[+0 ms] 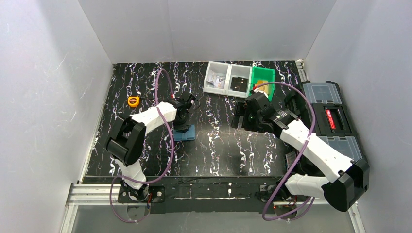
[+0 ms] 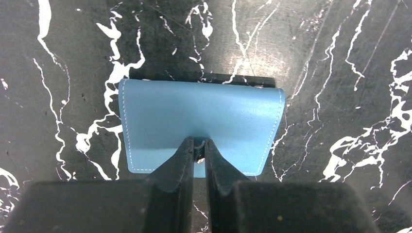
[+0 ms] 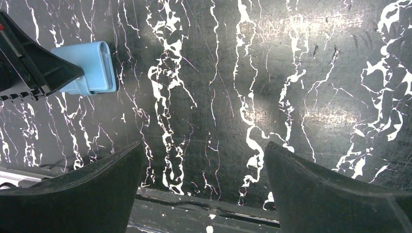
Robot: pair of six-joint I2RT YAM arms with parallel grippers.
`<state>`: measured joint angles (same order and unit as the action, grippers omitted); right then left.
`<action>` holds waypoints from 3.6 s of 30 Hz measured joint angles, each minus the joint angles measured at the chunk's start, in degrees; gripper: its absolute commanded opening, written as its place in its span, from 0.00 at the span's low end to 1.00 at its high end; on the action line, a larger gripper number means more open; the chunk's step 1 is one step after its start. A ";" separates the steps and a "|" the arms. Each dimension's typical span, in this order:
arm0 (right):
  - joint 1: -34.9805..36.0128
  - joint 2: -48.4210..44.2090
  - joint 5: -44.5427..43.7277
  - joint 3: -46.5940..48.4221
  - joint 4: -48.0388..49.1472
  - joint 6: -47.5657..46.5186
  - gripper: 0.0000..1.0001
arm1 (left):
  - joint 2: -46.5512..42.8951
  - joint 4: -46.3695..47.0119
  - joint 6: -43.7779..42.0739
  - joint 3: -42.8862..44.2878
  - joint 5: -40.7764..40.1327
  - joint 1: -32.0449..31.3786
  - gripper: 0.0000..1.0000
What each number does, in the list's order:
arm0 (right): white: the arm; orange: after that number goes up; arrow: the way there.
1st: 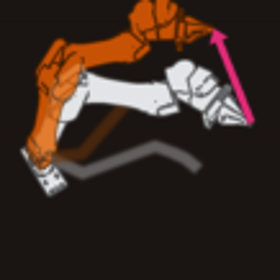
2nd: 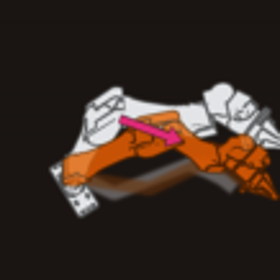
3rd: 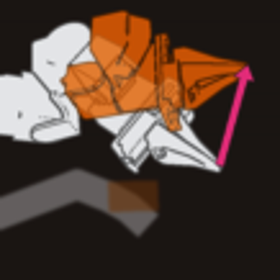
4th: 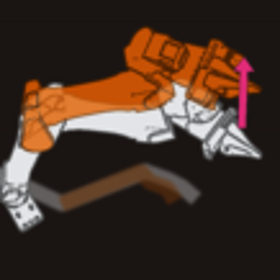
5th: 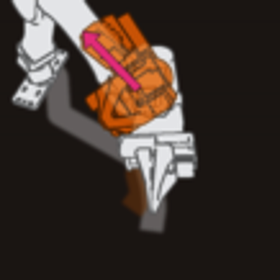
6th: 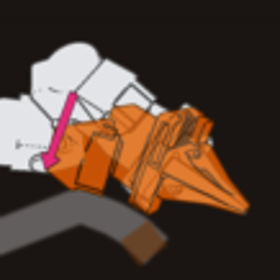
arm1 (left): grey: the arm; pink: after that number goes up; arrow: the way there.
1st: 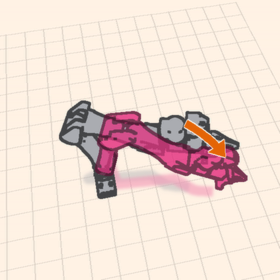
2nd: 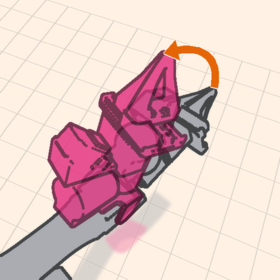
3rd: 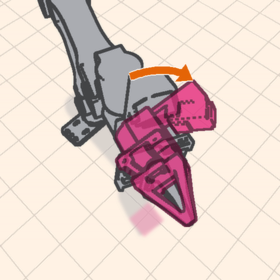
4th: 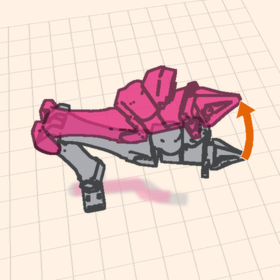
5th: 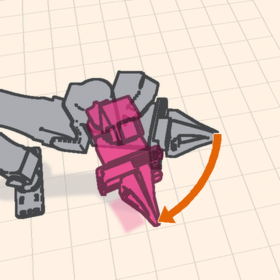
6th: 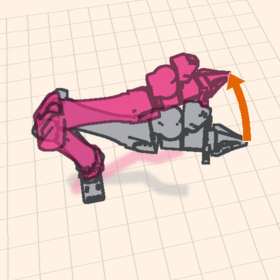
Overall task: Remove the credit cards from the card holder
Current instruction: Open the card holder at the center of the board.
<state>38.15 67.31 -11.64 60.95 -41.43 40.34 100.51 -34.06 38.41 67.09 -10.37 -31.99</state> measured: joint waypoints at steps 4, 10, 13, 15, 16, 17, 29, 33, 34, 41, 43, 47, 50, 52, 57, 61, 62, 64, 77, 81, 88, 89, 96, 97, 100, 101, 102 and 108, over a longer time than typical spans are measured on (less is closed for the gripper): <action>0.00 1.07 0.98 0.00 0.11 0.02 1.00 | -0.09 1.14 -1.95 -0.02 3.17 -0.02 0.00; 0.00 3.87 3.85 0.00 1.68 0.02 1.00 | -0.11 4.33 -5.18 -0.39 12.33 -1.16 0.00; 0.04 5.88 5.57 0.00 2.62 0.02 1.00 | -0.24 6.40 -6.91 -0.94 17.46 -1.95 0.00; 0.17 6.93 6.45 0.00 2.95 0.02 1.00 | -0.28 7.93 -8.13 -1.09 21.31 -2.34 0.00; 0.24 7.50 6.95 0.00 3.10 0.04 1.00 | -0.33 8.61 -8.72 -1.09 22.84 -2.43 0.00; 0.35 8.09 7.37 0.00 3.26 0.04 1.00 | -0.35 9.42 -9.44 -1.09 24.81 -2.67 0.00; 0.87 13.07 10.21 -2.69 6.56 0.00 0.93 | -3.23 11.30 -16.28 -0.63 33.77 -3.34 0.00; 1.07 15.43 11.96 -2.67 8.31 -0.04 0.90 | -7.96 9.73 -15.76 -2.60 30.05 -3.34 0.00; 1.20 16.15 12.31 -2.54 8.70 -0.09 0.90 | -9.77 9.14 -15.41 -3.65 28.55 -3.34 0.00; 3.28 25.22 14.49 3.76 10.14 -1.66 0.86 | -19.52 4.22 -13.68 -9.90 16.65 -3.34 0.00; 4.48 28.09 14.82 6.71 11.06 -2.51 0.85 | -20.65 3.06 -13.25 -10.64 13.53 -3.28 0.00; 6.97 31.67 15.30 10.64 13.25 -4.13 0.84 | -21.92 1.81 -12.11 -11.34 9.31 -2.29 0.00; 9.05 32.98 15.87 11.67 16.06 -4.85 0.84 | -22.36 1.84 -11.63 -11.56 8.59 -1.18 0.00; 10.43 33.16 16.28 11.45 17.99 -5.03 0.84 | -22.67 1.90 -11.43 -11.58 8.61 -0.52 0.00; 14.58 33.05 16.55 8.66 26.60 -4.83 0.80 | -24.24 3.48 -11.41 -11.56 11.32 0.00 0.00; 16.52 33.42 16.31 8.63 29.46 -4.55 0.77 | -24.24 3.93 -11.69 -11.56 12.85 0.02 0.00; 16.83 33.46 16.26 8.66 29.64 -4.52 0.77 | -24.24 3.96 -11.80 -11.56 12.98 0.02 0.00; 17.57 33.48 16.20 8.63 29.90 -4.44 0.74 | -24.24 4.02 -11.91 -11.56 13.33 0.17 0.00; 18.93 33.46 13.94 4.87 31.10 -3.45 0.58 | -24.24 4.04 -12.48 -11.54 14.49 0.87 0.00; 18.93 33.46 12.07 4.90 31.06 -3.48 0.55 | -24.22 4.04 -12.52 -11.54 14.93 1.14 0.00; 18.93 33.46 10.40 5.38 30.88 -3.76 0.38 | -24.20 4.02 -12.96 -11.54 15.58 1.20 0.00; 18.93 33.46 10.19 5.60 30.86 -3.78 0.34 | -24.20 4.02 -13.03 -11.54 15.65 1.14 0.00; 18.99 33.44 7.91 6.54 30.56 -3.93 0.06 | -24.04 3.91 -13.55 -11.19 15.76 1.46 0.00; 18.99 33.35 7.26 6.67 30.16 -3.67 0.03 | -24.04 3.91 -13.62 -11.15 15.76 1.51 0.00; 18.97 32.41 4.59 6.67 28.33 -2.75 0.01 | -24.00 3.89 -13.77 -11.15 15.76 1.57 0.00; 18.97 31.95 3.74 6.60 27.76 -2.45 0.01 | -23.96 3.91 -13.77 -11.15 15.78 1.62 0.00; 18.97 31.06 2.47 6.10 27.10 -1.88 0.01 | -23.89 3.91 -13.77 -11.15 15.80 1.66 0.00; 18.97 23.69 -2.73 0.44 21.24 1.51 0.01 | -22.97 4.28 -13.55 -11.15 17.11 1.81 0.37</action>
<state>57.12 91.00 -14.37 61.39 -20.18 41.85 77.54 -29.78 24.86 55.94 6.74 -30.17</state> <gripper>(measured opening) 0.031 0.204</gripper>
